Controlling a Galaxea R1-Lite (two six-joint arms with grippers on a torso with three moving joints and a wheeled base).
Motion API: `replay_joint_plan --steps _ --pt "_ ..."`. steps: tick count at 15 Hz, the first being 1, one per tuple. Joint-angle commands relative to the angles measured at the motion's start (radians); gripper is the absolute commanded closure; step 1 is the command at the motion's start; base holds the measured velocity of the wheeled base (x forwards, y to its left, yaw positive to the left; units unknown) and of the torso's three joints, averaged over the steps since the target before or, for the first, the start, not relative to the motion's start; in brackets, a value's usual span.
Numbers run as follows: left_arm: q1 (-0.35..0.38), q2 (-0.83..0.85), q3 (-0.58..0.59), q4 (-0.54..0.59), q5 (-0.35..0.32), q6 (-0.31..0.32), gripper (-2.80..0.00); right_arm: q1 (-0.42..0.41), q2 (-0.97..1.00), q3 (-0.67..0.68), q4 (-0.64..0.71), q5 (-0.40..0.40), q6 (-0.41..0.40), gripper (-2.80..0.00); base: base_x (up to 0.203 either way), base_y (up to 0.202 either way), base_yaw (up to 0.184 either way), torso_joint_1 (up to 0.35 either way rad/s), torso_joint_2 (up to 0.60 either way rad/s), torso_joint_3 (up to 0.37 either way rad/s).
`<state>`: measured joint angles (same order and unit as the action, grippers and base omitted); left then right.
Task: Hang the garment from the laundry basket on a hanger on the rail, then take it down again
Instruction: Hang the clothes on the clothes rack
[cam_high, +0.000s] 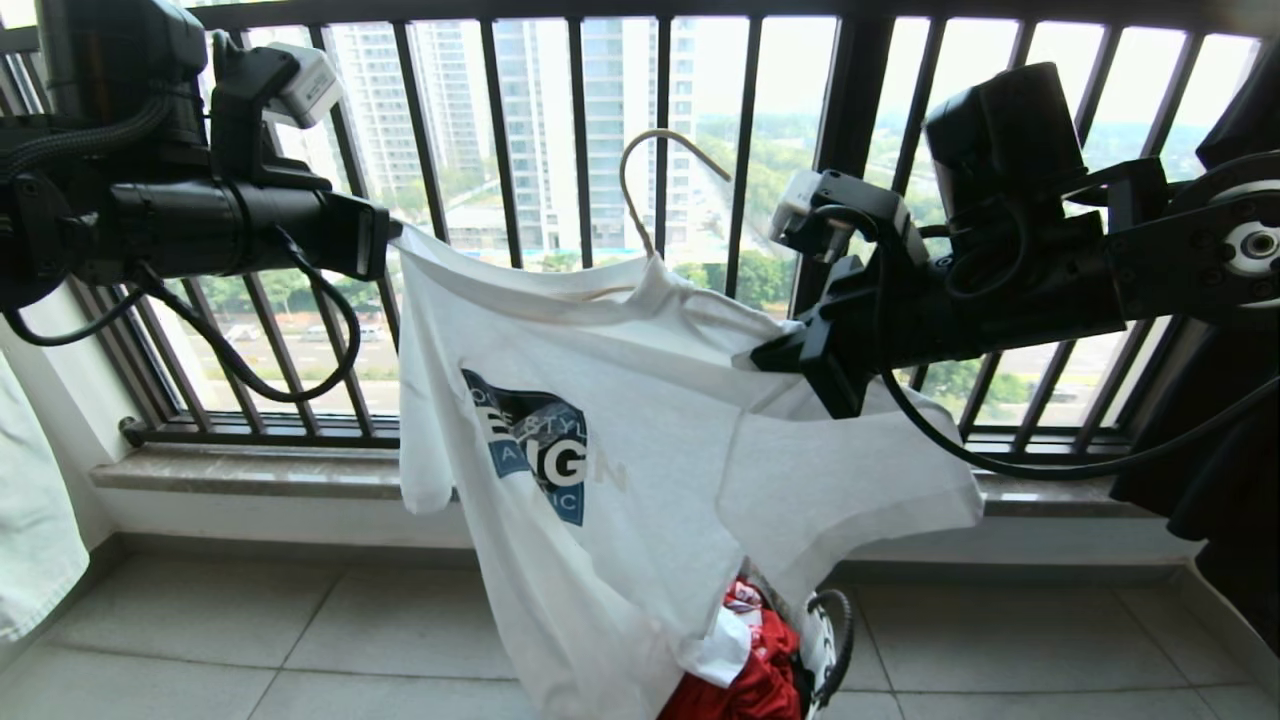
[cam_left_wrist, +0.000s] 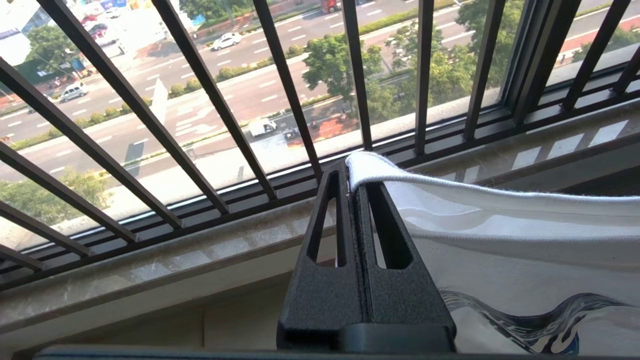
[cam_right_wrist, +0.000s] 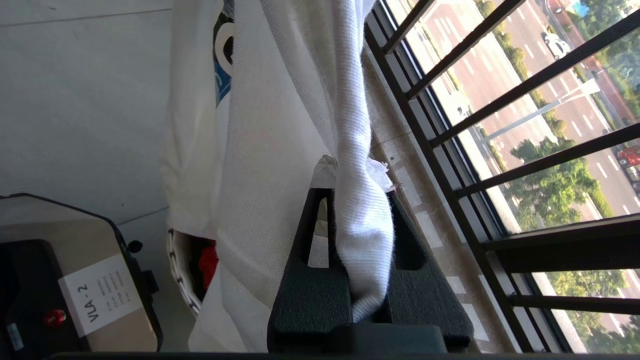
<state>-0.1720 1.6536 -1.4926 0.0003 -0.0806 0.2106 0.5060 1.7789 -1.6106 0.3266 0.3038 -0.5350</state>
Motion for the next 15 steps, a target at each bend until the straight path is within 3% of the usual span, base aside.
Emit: replay_joint_plan --steps 1,4,12,15 --pt "-0.010 0.025 -0.038 0.005 -0.003 -0.002 0.00 0.013 0.013 -0.011 0.000 0.004 0.017 0.00 0.000 0.000 0.000 0.000 0.00 0.000" --pt "-0.035 0.020 -0.040 0.010 0.001 -0.008 0.00 0.014 0.040 -0.055 -0.001 0.003 0.067 0.00 0.000 0.000 0.000 0.000 0.00 0.000" --pt "-0.064 0.018 -0.097 0.015 0.004 -0.010 0.00 0.016 0.050 -0.054 -0.003 0.015 0.108 0.00 0.000 0.000 0.000 0.000 0.00 0.000" --pt "-0.070 0.012 -0.120 0.070 0.005 -0.010 0.00 0.017 0.068 -0.056 -0.110 0.013 0.166 0.00 0.000 0.000 0.000 0.000 0.00 0.000"
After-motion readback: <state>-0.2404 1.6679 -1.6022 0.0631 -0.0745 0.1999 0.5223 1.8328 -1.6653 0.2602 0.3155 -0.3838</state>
